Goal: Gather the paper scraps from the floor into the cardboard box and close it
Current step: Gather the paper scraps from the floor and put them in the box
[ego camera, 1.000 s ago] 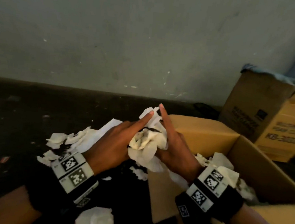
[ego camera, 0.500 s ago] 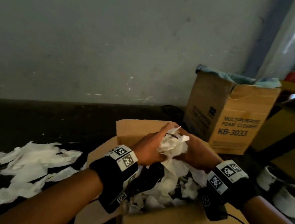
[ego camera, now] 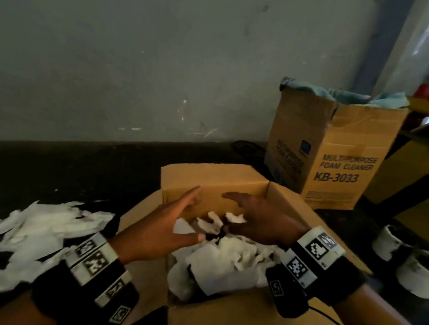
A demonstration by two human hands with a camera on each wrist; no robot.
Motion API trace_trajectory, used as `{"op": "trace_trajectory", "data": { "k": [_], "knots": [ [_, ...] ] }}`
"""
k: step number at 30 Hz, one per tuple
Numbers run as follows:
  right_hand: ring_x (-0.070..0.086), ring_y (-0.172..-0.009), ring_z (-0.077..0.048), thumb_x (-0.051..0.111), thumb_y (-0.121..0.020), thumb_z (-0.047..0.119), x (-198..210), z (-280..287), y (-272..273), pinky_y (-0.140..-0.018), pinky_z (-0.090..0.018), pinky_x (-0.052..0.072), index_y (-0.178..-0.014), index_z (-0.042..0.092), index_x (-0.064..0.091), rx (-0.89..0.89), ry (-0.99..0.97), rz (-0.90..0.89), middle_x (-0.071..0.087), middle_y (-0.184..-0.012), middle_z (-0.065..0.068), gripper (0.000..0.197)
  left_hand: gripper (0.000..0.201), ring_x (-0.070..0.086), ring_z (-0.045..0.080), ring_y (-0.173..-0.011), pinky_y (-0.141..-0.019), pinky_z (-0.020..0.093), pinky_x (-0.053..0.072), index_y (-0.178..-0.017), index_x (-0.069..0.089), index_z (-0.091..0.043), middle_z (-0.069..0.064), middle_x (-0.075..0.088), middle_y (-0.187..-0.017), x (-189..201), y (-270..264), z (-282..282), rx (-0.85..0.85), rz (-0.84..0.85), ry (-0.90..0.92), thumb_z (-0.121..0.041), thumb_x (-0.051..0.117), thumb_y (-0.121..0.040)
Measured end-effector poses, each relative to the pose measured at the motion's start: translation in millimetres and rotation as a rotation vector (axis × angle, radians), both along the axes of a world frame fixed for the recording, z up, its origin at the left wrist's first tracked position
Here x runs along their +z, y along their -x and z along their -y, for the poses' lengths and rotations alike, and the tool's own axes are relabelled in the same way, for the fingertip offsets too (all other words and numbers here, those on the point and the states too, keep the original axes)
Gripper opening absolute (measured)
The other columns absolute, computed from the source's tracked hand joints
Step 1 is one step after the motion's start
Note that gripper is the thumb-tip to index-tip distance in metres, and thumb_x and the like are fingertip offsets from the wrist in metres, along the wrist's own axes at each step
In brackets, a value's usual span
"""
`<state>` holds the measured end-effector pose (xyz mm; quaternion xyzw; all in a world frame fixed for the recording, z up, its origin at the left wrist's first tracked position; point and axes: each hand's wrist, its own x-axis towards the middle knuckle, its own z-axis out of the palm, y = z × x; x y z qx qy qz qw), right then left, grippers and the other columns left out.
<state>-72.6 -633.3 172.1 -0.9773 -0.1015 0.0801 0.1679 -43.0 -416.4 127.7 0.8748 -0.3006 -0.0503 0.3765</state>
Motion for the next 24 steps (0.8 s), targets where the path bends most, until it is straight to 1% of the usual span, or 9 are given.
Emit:
{"op": "trace_trajectory", "data": {
  "k": [3, 6, 9, 12, 14, 17, 20, 22, 24],
  "knots": [
    [0.033, -0.136, -0.019, 0.063, -0.088, 0.032, 7.9, -60.1, 2.1, -0.106, -0.029, 0.030, -0.146, 0.027, 0.024, 0.162, -0.046, -0.002, 0.032, -0.152, -0.001, 0.070, 0.100, 0.054, 0.010, -0.115, -0.089, 0.015, 0.041, -0.138, 0.027, -0.030, -0.011, 0.050, -0.117, -8.7, 16.2, -56.1, 0.132, -0.056, 0.126, -0.071, 0.065, -0.056],
    [0.037, -0.132, -0.016, 0.066, -0.086, 0.029, 10.9, -130.4, 5.0, -0.099, -0.023, 0.031, -0.145, 0.028, 0.026, 0.324, -0.075, 0.010, 0.037, -0.148, 0.001, 0.071, 0.076, 0.055, -0.003, -0.110, -0.090, 0.016, 0.045, -0.130, 0.030, -0.049, -0.011, 0.057, -0.121, -16.2, 34.1, -120.8, 0.266, 0.011, 0.213, -0.050, 0.075, -0.069],
    [0.037, -0.133, -0.017, 0.064, -0.087, 0.031, 6.6, -203.2, 17.5, -0.103, -0.028, 0.034, -0.145, 0.030, 0.025, 0.451, -0.048, 0.052, 0.037, -0.148, 0.001, 0.070, 0.062, 0.056, -0.010, -0.101, -0.084, 0.007, 0.045, -0.126, 0.039, -0.043, -0.015, 0.060, -0.112, -34.6, 45.4, -189.3, 0.420, 0.062, 0.219, -0.030, 0.075, -0.077],
    [0.039, -0.132, -0.018, 0.065, -0.086, 0.029, -19.3, -272.1, 24.5, -0.104, -0.029, 0.035, -0.144, 0.027, 0.027, 0.558, -0.043, 0.010, 0.040, -0.146, -0.002, 0.069, 0.048, 0.049, -0.024, -0.094, -0.079, 0.005, 0.044, -0.114, 0.042, -0.046, -0.030, 0.056, -0.101, -66.2, 56.6, -247.8, 0.496, -0.025, 0.155, -0.034, 0.071, -0.078],
    [0.040, -0.131, -0.023, 0.068, -0.082, 0.027, -46.9, -302.1, 22.2, -0.105, -0.036, 0.037, -0.144, 0.024, 0.027, 0.587, -0.022, -0.055, 0.041, -0.144, -0.007, 0.074, 0.059, 0.047, -0.020, -0.104, -0.087, 0.009, 0.042, -0.121, 0.042, -0.042, -0.035, 0.055, -0.110, -97.4, 62.5, -277.0, 0.446, -0.080, 0.095, -0.059, 0.065, -0.070],
    [0.029, -0.138, -0.033, 0.075, -0.077, 0.026, -102.0, -334.6, 21.4, -0.109, -0.047, 0.033, -0.150, 0.021, 0.010, 0.568, 0.114, -0.220, 0.025, -0.153, -0.015, 0.098, 0.111, 0.032, 0.014, -0.136, -0.112, 0.040, 0.029, -0.142, 0.024, -0.027, 0.000, 0.037, -0.146, -161.2, 66.9, -332.3, 0.366, -0.163, -0.126, -0.093, 0.042, -0.054],
    [0.003, -0.145, -0.040, 0.080, -0.070, 0.039, -157.1, -335.0, 27.9, -0.117, -0.057, 0.010, -0.149, 0.025, -0.012, 0.567, 0.374, -0.318, -0.003, -0.158, -0.019, 0.122, 0.126, -0.008, 0.028, -0.144, -0.114, 0.057, 0.000, -0.143, -0.014, -0.041, 0.009, -0.007, -0.157, -190.1, 72.2, -366.2, 0.363, -0.323, -0.541, -0.098, 0.034, -0.041],
    [-0.010, -0.144, -0.041, 0.081, -0.066, 0.046, -186.5, -329.3, 35.3, -0.114, -0.060, -0.004, -0.148, 0.021, -0.019, 0.520, 0.501, -0.314, -0.015, -0.157, -0.021, 0.131, 0.130, -0.022, 0.028, -0.141, -0.110, 0.062, -0.007, -0.138, -0.025, -0.043, 0.009, -0.022, -0.155, -194.8, 76.9, -374.3, 0.321, -0.392, -0.617, -0.098, 0.037, -0.038],
    [-0.013, -0.144, -0.040, 0.080, -0.064, 0.049, -206.4, -322.9, 43.3, -0.113, -0.060, -0.009, -0.147, 0.019, -0.020, 0.452, 0.556, -0.306, -0.018, -0.156, -0.021, 0.134, 0.130, -0.028, 0.027, -0.139, -0.109, 0.064, -0.010, -0.135, -0.029, -0.044, 0.010, -0.028, -0.152, -199.8, 78.6, -372.7, 0.293, -0.421, -0.625, -0.098, 0.040, -0.039]
  ]
}}
